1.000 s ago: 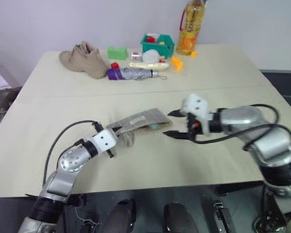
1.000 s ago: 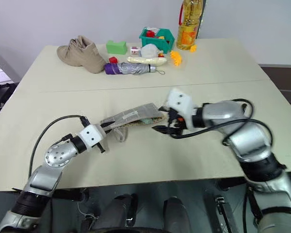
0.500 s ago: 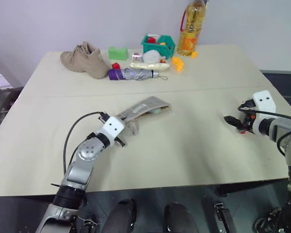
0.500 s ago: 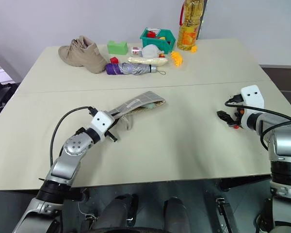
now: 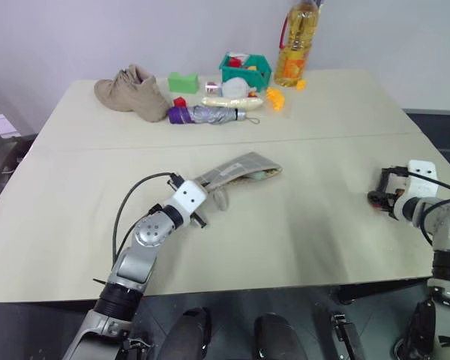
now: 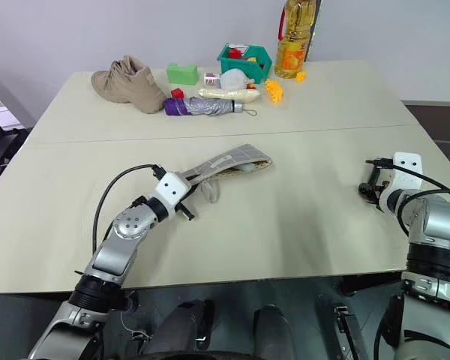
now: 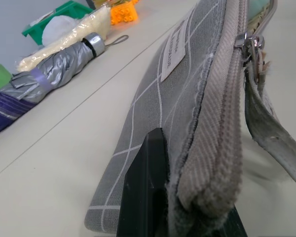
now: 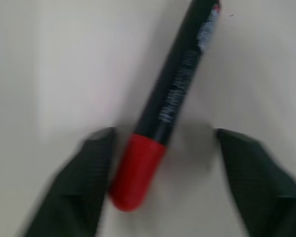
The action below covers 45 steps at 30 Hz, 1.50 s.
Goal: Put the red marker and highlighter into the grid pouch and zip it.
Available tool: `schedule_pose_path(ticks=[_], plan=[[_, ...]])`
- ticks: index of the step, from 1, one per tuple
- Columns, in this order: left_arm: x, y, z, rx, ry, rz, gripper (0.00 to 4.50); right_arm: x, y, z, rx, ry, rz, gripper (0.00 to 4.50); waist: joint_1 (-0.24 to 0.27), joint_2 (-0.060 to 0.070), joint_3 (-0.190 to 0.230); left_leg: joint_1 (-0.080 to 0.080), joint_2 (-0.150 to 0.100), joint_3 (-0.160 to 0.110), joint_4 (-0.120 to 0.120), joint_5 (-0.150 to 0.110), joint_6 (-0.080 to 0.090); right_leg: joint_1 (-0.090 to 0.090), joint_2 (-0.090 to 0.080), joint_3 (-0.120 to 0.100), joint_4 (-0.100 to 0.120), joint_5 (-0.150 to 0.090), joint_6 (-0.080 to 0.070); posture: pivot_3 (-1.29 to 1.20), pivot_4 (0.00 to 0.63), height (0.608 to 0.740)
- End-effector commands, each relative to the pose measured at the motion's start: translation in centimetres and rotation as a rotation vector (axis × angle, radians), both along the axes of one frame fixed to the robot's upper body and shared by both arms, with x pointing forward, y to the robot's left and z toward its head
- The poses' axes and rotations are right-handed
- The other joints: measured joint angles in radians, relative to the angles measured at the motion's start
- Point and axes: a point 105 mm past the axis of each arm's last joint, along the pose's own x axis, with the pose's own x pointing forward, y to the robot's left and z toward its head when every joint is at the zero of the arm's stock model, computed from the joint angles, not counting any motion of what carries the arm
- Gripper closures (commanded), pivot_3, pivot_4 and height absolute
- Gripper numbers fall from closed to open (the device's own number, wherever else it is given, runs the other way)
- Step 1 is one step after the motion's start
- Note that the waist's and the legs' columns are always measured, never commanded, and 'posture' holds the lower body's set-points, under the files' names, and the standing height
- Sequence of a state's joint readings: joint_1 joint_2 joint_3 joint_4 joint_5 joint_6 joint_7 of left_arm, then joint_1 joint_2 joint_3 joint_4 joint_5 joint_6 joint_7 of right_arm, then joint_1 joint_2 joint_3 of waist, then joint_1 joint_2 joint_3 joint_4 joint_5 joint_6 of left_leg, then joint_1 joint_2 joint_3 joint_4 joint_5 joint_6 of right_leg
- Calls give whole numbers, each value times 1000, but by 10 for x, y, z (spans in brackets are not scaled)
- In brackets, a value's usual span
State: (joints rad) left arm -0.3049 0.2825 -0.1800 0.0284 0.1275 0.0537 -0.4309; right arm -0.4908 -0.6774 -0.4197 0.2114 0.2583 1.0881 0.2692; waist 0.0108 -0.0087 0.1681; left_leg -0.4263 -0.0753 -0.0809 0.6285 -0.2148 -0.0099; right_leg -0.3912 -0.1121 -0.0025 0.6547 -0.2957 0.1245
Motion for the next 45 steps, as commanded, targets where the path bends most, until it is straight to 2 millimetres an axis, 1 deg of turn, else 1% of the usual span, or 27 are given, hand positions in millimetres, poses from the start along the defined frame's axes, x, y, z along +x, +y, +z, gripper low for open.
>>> schedule_pose_path(ticks=[1,2,3,4,5,7,8,9,11,14,16,18,21,25,27,33,40,45], plan=[[-1,0,11,-7,-47,-3,4500,3,-1,11,20,-51,-12,3407,1,0,0,0,0,0,0,0,0,0,0,0,0,0,0,0,150,739],[0,1,11,-6,-48,0,4500,4,-1,12,12,-52,-11,3850,1,0,0,0,0,0,0,0,0,0,0,0,0,0,0,0,150,739],[0,3,12,-5,-49,4,4500,5,-1,12,4,-55,-8,4123,0,0,0,0,0,0,0,0,0,0,0,0,0,0,0,0,150,739],[1,4,12,-4,-50,8,4500,6,0,14,-15,-60,6,4163,0,0,0,0,0,0,0,0,0,0,0,0,0,0,0,0,150,739],[1,6,12,-5,-51,16,4500,9,5,20,-57,-80,49,4163,-1,0,0,0,0,0,0,0,0,0,0,0,0,0,0,0,150,739],[3,12,13,-3,-53,34,4500,15,22,35,-197,-112,188,4163,-2,1,0,0,0,0,0,0,0,0,0,0,0,0,0,0,150,739],[4,14,14,-1,-55,43,4500,17,34,42,-263,-131,281,4163,-4,1,0,0,0,0,0,0,0,0,0,0,0,0,0,0,150,739],[6,19,15,2,-58,55,4500,18,56,53,-358,-162,430,4163,-5,2,0,0,0,0,0,0,0,0,0,0,0,0,0,0,150,739],[9,26,18,10,-68,71,4500,12,99,73,-462,-248,699,4163,-12,3,1,0,0,0,-1,0,0,-1,0,0,0,0,0,0,150,739],[11,33,20,20,-75,80,4500,-4,138,87,-484,-324,942,4163,-22,2,1,0,1,0,0,0,0,0,2,-1,0,0,1,0,150,739],[11,37,22,25,-81,80,4500,-15,160,91,-485,-336,1066,4163,-21,2,1,0,1,-1,0,0,0,0,2,-1,0,0,1,0,150,739],[10,38,23,34,-87,74,4500,-18,171,91,-518,-331,1137,4163,-19,2,1,0,1,-1,0,0,0,0,2,-1,0,0,1,0,150,739],[10,38,23,39,-93,67,4500,-18,182,85,-580,-310,1198,4163,-15,2,1,0,1,-1,1,0,0,0,1,-1,0,0,1,0,150,739],[7,32,25,40,-101,51,4500,-19,199,76,-599,-296,1258,4163,-11,2,1,0,0,-1,0,0,0,0,0,-1,0,0,1,0,150,739],[6,29,25,41,-103,41,4500,-16,203,73,-608,-296,1260,4163,-7,2,1,0,0,-1,0,0,0,-1,0,-1,0,0,1,0,150,739],[4,22,25,37,-104,21,4500,-11,207,68,-614,-288,1256,4163,2,2,1,0,0,-1,1,0,0,-1,0,0,0,0,1,0,150,739],[1,13,24,40,-105,-14,4500,-8,210,64,-635,-277,1260,4163,1,2,1,-1,0,-1,1,0,0,-1,0,0,0,0,0,0,150,739],[-3,3,24,55,-108,-59,4500,-5,208,62,-701,-252,1255,4163,1,2,1,0,0,-1,1,0,0,-1,0,0,0,0,0,0,150,739]])
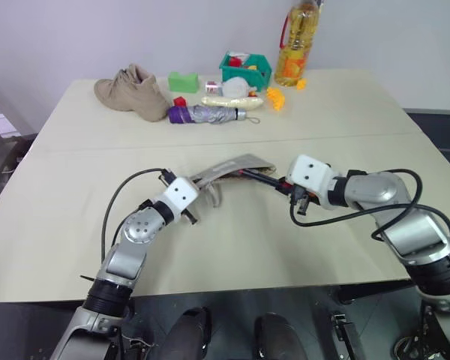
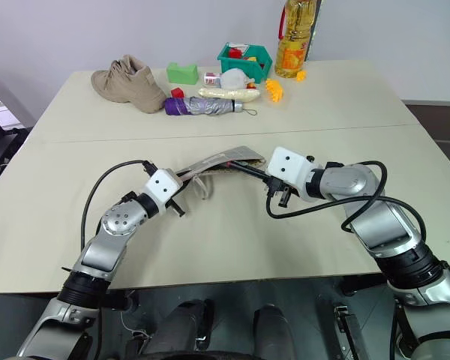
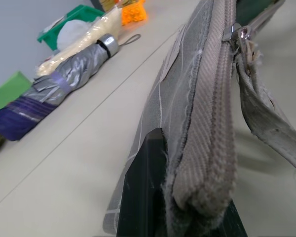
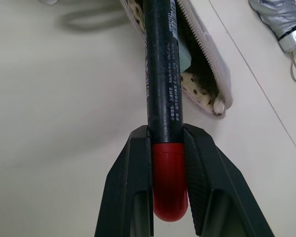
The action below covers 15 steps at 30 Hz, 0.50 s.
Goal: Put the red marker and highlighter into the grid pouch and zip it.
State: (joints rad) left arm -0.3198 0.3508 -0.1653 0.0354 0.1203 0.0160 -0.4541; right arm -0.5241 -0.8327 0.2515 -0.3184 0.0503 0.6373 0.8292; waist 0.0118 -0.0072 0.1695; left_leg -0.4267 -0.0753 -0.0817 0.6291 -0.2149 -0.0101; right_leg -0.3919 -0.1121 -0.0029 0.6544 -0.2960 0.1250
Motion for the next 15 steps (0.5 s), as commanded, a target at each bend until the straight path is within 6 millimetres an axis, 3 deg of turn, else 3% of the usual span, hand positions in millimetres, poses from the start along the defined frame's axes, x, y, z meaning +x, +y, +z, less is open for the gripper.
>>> schedule_pose_path(ticks=[1,8,15], plan=[[-6,-13,16,9,-69,-65,4500,2,2,13,-61,-72,23,4163,0,0,0,0,0,0,0,0,0,0,0,0,0,0,0,0,150,739],[-12,-29,16,50,-77,-140,4500,2,6,13,-302,-132,110,4163,0,0,0,0,0,0,0,0,0,0,0,0,0,0,0,0,150,739],[-18,-38,16,47,-65,-184,4500,6,26,11,-378,-178,187,4163,-2,0,0,0,0,0,0,0,0,-1,0,0,0,0,0,0,150,739]])
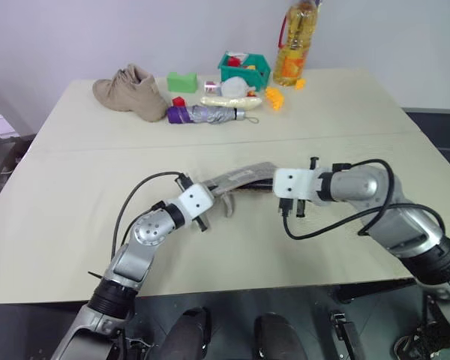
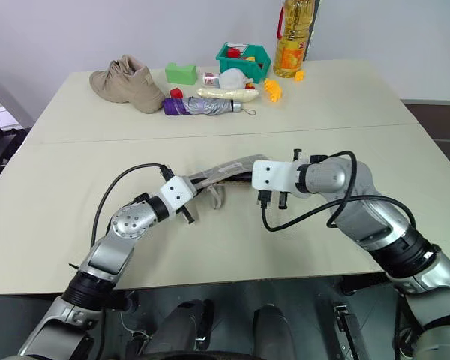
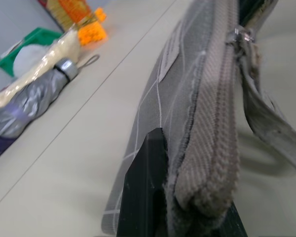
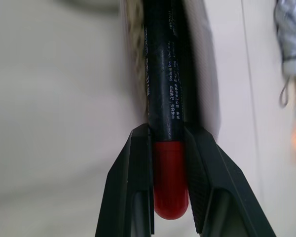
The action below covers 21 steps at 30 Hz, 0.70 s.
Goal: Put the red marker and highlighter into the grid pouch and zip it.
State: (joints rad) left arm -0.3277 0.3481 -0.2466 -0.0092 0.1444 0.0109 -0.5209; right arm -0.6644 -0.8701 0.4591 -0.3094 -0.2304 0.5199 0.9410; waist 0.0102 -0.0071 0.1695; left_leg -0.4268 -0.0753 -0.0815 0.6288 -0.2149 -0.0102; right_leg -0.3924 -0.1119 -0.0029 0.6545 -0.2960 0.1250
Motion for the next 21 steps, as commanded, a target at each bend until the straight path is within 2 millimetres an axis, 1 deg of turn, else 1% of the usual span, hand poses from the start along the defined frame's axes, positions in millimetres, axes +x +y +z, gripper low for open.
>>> schedule_pose_path(ticks=[1,5,7,8,10,13,16,17,19,21], plan=[[-5,-8,17,-16,-60,-42,4500,2,10,10,-24,-60,44,4163,0,0,0,0,0,0,0,0,0,0,0,0,0,0,0,0,150,739],[-6,-8,16,-20,-54,-44,4500,2,16,12,-20,-61,68,4163,2,0,0,0,0,0,0,0,0,0,0,0,0,0,0,0,150,739],[-6,-7,16,-27,-46,-41,4500,1,17,13,-15,-63,77,3105,1,0,0,0,0,0,0,0,0,0,0,0,0,0,0,0,150,739],[-6,-7,16,-31,-40,-37,4500,1,17,14,-10,-69,77,2700,1,0,0,0,0,0,0,0,0,0,0,0,0,0,0,0,150,739],[-4,-4,16,-46,-26,-24,4500,2,17,22,18,-86,75,1749,1,0,0,0,0,0,0,0,0,0,0,0,0,0,0,0,150,739],[1,0,20,-84,-7,3,4500,-1,16,38,121,-89,76,1749,2,0,0,0,0,0,0,0,0,0,0,0,0,0,0,0,150,739],[8,3,25,-151,37,38,4500,-8,12,65,319,-59,71,1749,2,0,0,0,0,0,0,0,0,1,0,0,0,0,0,0,150,739],[9,3,26,-165,46,43,4500,-10,11,70,358,-48,69,1749,2,0,0,0,0,0,0,0,0,1,0,0,0,0,0,0,150,739],[13,2,33,-232,88,54,4500,-16,9,83,503,9,63,1749,2,0,0,0,0,0,1,0,0,1,0,0,0,0,0,0,150,739],[20,-1,44,-316,123,70,4500,-31,6,88,640,112,87,1749,4,0,0,0,0,0,1,0,0,1,0,0,0,0,0,0,150,739]])
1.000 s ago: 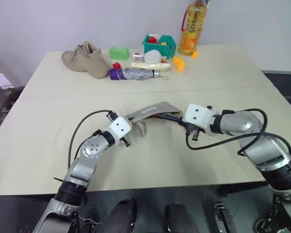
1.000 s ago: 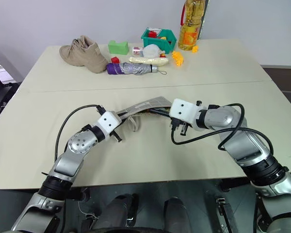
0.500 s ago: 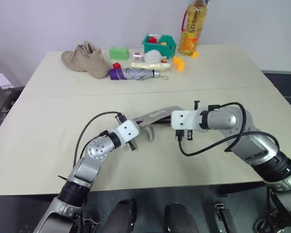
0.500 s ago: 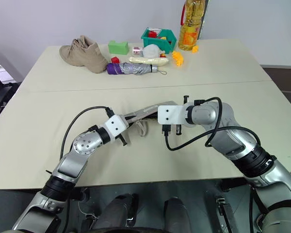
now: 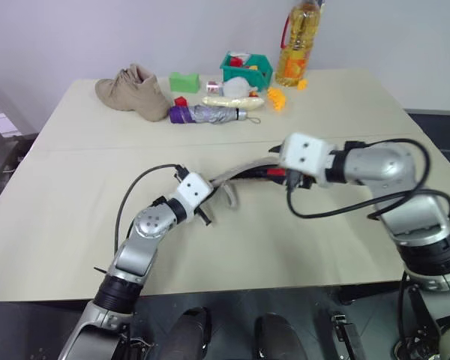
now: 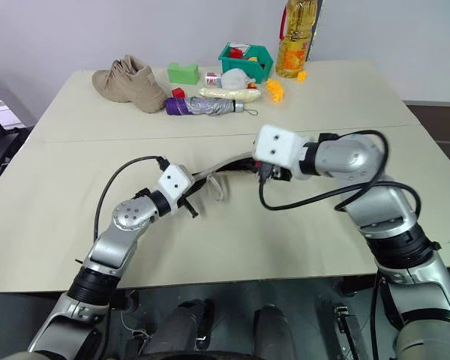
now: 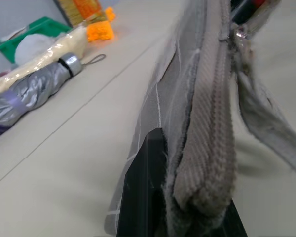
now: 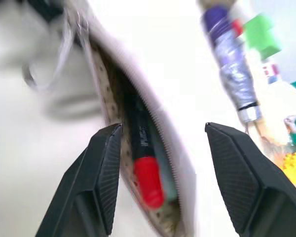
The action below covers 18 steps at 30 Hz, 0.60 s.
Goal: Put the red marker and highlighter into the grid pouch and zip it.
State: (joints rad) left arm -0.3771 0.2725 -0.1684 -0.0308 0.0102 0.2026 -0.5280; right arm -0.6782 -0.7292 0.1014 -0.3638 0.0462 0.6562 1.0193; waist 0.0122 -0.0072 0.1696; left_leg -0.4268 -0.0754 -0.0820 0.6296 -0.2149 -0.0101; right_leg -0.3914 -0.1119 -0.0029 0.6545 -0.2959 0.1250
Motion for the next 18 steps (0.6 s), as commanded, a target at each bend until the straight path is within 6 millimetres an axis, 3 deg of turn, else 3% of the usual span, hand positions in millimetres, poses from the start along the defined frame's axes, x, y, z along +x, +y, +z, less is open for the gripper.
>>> schedule_pose_path(ticks=[1,6,9,18], plan=[[10,-3,34,-159,10,27,4500,-27,-1,20,222,106,84,1749,4,0,0,0,0,0,0,0,0,0,0,0,0,0,0,0,150,739],[21,-9,47,-251,81,58,4500,-27,11,-16,315,256,13,1749,-6,-2,0,0,0,-1,1,0,0,0,0,-1,0,0,0,0,150,739],[25,-13,49,-290,111,74,4500,-2,24,-36,410,275,-136,1749,-20,-2,0,0,1,0,0,0,-1,-1,1,0,2,0,0,0,150,739],[21,-18,48,-324,137,85,4500,17,51,-47,525,309,-210,1749,-22,-2,0,-1,-1,-1,0,1,-2,-3,0,1,3,0,0,0,150,739]])
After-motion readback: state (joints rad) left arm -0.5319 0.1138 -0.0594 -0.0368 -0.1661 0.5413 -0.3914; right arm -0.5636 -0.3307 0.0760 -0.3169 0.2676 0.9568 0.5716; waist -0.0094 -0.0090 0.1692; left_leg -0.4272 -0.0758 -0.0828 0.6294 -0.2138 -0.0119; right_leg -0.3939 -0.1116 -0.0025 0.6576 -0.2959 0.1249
